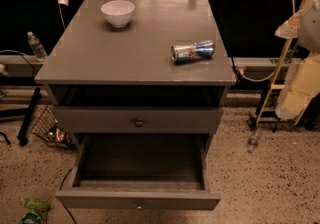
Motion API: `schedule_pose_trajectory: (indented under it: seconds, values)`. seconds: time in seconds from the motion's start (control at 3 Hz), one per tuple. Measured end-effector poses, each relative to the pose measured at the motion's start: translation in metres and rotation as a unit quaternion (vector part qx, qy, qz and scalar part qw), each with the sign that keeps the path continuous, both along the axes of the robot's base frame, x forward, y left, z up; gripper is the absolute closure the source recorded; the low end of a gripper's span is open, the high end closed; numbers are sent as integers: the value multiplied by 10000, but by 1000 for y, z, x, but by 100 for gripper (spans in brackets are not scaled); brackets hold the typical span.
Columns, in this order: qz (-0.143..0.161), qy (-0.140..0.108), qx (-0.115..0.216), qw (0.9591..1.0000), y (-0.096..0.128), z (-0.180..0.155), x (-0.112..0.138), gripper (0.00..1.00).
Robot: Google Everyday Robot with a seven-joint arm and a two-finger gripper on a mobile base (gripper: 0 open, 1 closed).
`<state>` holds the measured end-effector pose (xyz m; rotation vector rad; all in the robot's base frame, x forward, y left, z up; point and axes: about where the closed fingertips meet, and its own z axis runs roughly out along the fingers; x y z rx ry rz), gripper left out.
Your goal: Close middle drawer
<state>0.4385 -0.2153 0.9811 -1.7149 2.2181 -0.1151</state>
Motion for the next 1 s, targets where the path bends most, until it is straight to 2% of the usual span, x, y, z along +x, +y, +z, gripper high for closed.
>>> schedule_pose_trajectory:
  seconds: [0.33, 0.67, 1.0]
  values:
    - [-36, 14, 38, 10000, 0, -3, -2, 0]
    - [-457, 195, 481, 9976, 5, -39, -23, 0]
    - [-1069, 261, 1147, 9873, 31, -74, -48, 0]
